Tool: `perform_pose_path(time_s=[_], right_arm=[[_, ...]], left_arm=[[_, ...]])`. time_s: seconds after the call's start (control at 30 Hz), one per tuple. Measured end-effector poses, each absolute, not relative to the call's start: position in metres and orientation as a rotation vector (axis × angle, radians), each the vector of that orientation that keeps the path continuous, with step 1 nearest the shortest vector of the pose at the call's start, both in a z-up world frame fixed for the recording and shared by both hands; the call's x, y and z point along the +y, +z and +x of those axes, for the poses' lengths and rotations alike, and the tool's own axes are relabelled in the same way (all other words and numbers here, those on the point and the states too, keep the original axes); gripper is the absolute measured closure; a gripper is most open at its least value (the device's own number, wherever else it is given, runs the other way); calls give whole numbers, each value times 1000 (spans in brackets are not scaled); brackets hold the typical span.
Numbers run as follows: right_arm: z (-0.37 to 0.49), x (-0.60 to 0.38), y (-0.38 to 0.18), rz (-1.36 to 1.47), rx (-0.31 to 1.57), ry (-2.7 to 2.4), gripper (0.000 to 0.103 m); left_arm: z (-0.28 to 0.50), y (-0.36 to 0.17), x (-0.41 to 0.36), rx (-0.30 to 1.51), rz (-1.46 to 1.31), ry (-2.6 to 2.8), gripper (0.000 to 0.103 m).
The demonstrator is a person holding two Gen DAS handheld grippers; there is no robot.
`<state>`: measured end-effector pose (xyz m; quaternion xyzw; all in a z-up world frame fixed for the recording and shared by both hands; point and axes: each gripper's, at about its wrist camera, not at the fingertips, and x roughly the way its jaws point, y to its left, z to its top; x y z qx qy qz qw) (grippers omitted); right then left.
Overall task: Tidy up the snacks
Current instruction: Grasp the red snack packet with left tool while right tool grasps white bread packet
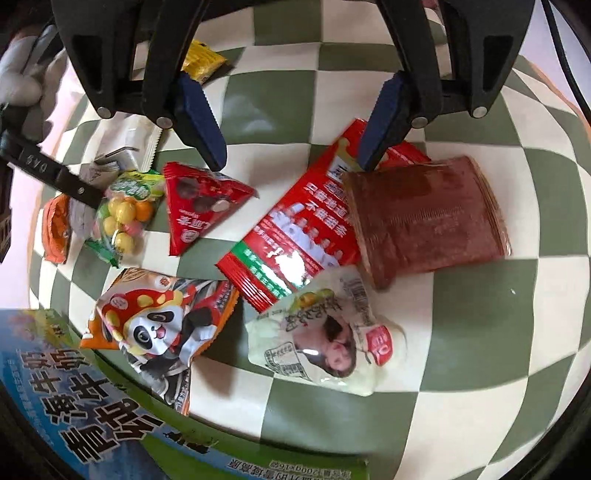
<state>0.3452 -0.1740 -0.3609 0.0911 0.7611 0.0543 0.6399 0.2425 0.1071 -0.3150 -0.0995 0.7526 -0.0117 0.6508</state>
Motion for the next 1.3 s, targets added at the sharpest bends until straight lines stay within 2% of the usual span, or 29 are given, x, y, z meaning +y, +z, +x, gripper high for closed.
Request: perform_pose_path(time_s=[0.23, 0.37, 0.53, 0.73, 0.83, 0.93, 1.03, 1.07, 1.1, 1.17, 1.2, 1.3], right_arm=[[347, -170, -363, 187, 1728, 124, 43], [346, -160, -371, 164, 1730, 115, 43], [347, -157, -369, 178, 1728, 117, 43], [346, -164, -364, 196, 1722, 118, 43], [347, -165, -362, 195, 1721, 118, 43], [345, -164, -364, 198, 1721, 116, 43], [345, -161, -366, 183, 1719, 115, 43], [343, -160, -368, 174, 1716, 114, 43], [342, -158, -369, 165, 1715, 114, 43], [341, -155, -369, 149, 1709, 115, 43], [340, -155, -369, 148, 1706, 115, 43], [339, -155, -369, 155, 1705, 113, 43]], left_arm=[[239, -317, 74, 1589, 343, -44, 31], [249, -332, 49, 1572, 486, -79, 18], [285, -333, 37, 1585, 400, -60, 18], [241, -334, 34, 1619, 299, -72, 18], [233, -333, 39, 1635, 148, -93, 18], [236, -335, 69, 1643, -14, -97, 18], [247, -336, 81, 1628, -12, -52, 18], [251, -337, 81, 1623, 10, -44, 22], [254, -338, 80, 1618, 32, -36, 33], [264, -342, 73, 1630, 45, -47, 47], [279, -345, 64, 1646, 32, -63, 50], [294, -350, 34, 1632, 103, -34, 48]])
